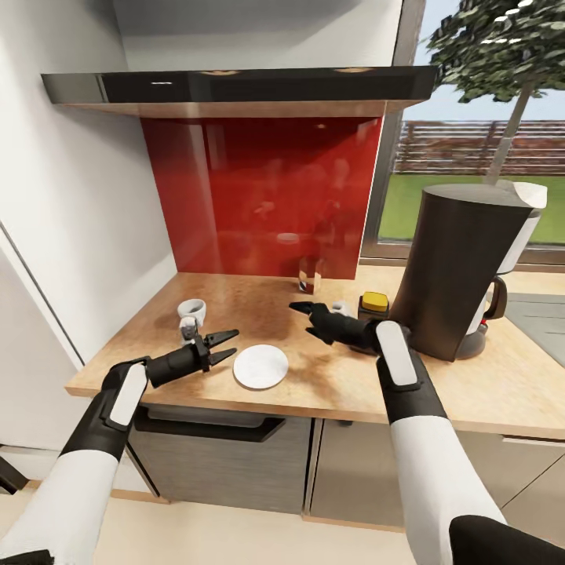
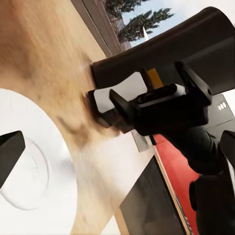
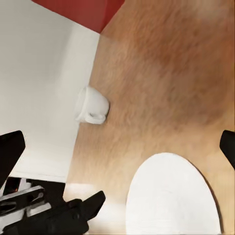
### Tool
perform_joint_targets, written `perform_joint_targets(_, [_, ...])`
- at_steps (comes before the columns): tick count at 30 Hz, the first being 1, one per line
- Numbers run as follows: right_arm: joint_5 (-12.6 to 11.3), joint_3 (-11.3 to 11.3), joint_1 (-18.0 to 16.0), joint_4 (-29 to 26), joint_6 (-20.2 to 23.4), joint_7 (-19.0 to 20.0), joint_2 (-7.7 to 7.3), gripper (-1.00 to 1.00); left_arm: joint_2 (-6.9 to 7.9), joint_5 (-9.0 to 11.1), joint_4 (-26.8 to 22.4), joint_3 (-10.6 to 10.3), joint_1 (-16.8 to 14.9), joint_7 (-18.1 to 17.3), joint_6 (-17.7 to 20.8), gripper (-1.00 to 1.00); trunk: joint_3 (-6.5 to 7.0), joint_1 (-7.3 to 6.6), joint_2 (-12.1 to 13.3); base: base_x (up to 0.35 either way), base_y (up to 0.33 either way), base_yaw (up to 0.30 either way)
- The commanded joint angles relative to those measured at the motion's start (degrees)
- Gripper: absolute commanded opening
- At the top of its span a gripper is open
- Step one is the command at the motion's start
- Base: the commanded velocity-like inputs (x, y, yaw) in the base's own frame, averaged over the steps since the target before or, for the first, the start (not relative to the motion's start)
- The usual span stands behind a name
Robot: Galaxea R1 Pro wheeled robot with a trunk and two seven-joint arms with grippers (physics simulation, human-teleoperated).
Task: Set up a coffee station on the kitchen countertop: keep the coffee maker on the countertop, move the bottle of coffee from the kitchen shelf to the counter next to the coffee maker, place a paper coffee filter on top of the coffee maker, put the saucer next to the coffee maker with the coffee cup on the saucer, and place the electric kettle next to the coffee maker.
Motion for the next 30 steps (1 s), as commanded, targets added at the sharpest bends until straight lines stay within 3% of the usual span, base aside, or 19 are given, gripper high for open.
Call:
perform_joint_targets(1, [-1.13,0.12,-0.06,-0.16,0.28,-0.94,0.06,1.00,-0.02,-0.16,0.02,0.06,-0.10,-0.25,0.20,1.00,-0.06,0.00,-0.03,0.000,0.000,0.000])
perform_joint_targets(9, [-4.67,3.83,-0.12,-0.61,0.25,-2.66,0.06,1.00,-0.05,-0.16,0.12,0.06,-0.31,-0.19,0.21,1.00,-0.06,0.00,-0.03,0.000,0.000,0.000])
perform_joint_targets(21, [-6.30,4.26,0.08,0.51,0.29,-2.91,0.06,1.00,-0.02,-0.16,2.55,0.12,-0.34,-0.18,0.26,1.00,-0.06,0.00,-0.03,0.000,0.000,0.000])
perform_joint_targets(30, [-7.51,4.26,0.14,4.35,0.29,-2.92,0.06,1.00,0.05,-0.16,3.78,0.15,-0.34,-0.18,0.28,1.00,-0.06,0.00,-0.03,0.000,0.000,0.000])
